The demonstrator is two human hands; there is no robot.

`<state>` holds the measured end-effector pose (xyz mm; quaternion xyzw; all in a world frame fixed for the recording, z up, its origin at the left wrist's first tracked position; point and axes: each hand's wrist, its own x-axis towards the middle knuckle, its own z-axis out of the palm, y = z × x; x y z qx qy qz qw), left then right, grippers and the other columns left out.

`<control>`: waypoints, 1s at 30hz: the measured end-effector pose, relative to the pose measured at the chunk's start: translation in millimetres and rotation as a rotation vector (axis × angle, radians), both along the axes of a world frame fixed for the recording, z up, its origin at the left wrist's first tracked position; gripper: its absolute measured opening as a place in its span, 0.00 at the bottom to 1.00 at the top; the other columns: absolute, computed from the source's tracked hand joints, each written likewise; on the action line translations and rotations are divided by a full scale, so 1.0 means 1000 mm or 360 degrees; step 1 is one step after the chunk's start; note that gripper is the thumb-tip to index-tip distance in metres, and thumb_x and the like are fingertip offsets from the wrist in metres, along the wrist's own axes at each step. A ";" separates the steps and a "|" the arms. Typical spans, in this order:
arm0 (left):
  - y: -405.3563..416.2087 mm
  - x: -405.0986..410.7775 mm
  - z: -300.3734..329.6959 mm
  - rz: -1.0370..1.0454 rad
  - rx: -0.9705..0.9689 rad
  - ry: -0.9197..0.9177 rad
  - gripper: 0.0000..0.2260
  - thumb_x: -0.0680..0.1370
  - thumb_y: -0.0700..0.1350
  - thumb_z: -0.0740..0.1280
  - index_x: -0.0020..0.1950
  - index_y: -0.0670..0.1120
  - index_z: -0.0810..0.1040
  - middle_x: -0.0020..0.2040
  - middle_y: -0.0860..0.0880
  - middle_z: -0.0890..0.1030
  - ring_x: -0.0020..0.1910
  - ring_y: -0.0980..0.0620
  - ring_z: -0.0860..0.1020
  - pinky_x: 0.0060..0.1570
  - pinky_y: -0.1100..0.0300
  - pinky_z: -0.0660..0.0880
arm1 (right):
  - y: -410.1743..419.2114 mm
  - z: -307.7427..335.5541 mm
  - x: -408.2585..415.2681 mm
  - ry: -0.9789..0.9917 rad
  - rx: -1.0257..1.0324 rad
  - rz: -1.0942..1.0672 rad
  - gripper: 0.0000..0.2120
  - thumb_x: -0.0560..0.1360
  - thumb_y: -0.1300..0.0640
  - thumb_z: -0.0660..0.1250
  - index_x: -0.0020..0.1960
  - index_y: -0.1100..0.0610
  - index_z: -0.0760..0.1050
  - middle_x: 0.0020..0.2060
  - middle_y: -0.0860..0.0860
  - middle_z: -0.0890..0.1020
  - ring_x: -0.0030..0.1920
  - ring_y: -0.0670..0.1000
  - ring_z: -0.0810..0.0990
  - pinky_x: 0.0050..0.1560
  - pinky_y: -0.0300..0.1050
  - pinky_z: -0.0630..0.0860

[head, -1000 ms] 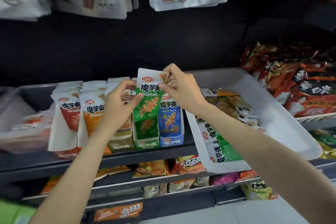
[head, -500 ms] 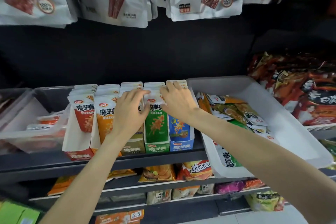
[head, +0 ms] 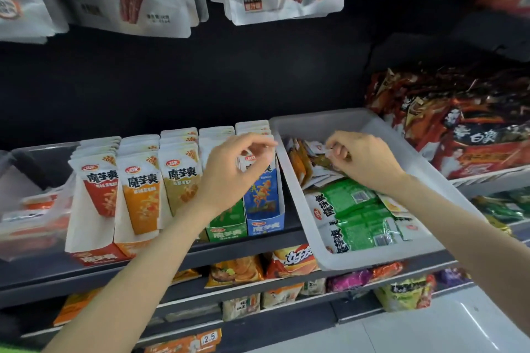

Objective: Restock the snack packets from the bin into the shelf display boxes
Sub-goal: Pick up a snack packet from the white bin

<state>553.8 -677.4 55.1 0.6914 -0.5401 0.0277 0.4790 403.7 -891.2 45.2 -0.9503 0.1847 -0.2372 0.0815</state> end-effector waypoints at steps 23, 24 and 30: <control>-0.202 -0.035 -0.041 -0.0755 0.0546 -0.1687 0.06 0.72 0.44 0.68 0.38 0.50 0.83 0.34 0.53 0.82 0.33 0.50 0.81 0.43 0.57 0.76 | -0.070 -0.033 -0.083 0.1027 0.0028 -0.0002 0.27 0.77 0.39 0.59 0.73 0.48 0.63 0.65 0.51 0.75 0.59 0.55 0.78 0.57 0.53 0.75; -0.197 -0.033 -0.038 -0.0741 0.0406 -0.1579 0.08 0.73 0.45 0.66 0.39 0.51 0.84 0.34 0.54 0.83 0.33 0.51 0.81 0.40 0.59 0.77 | -0.068 -0.025 -0.086 0.0905 0.0082 -0.0024 0.27 0.77 0.38 0.58 0.72 0.48 0.65 0.65 0.50 0.75 0.59 0.54 0.77 0.58 0.52 0.75; -0.146 -0.038 0.007 -0.0391 0.0173 -0.0380 0.03 0.75 0.50 0.68 0.44 0.56 0.81 0.38 0.60 0.82 0.38 0.61 0.80 0.40 0.60 0.77 | -0.037 0.018 -0.109 -0.0400 0.0673 -0.0075 0.17 0.74 0.42 0.63 0.60 0.46 0.71 0.47 0.37 0.79 0.44 0.35 0.78 0.47 0.29 0.72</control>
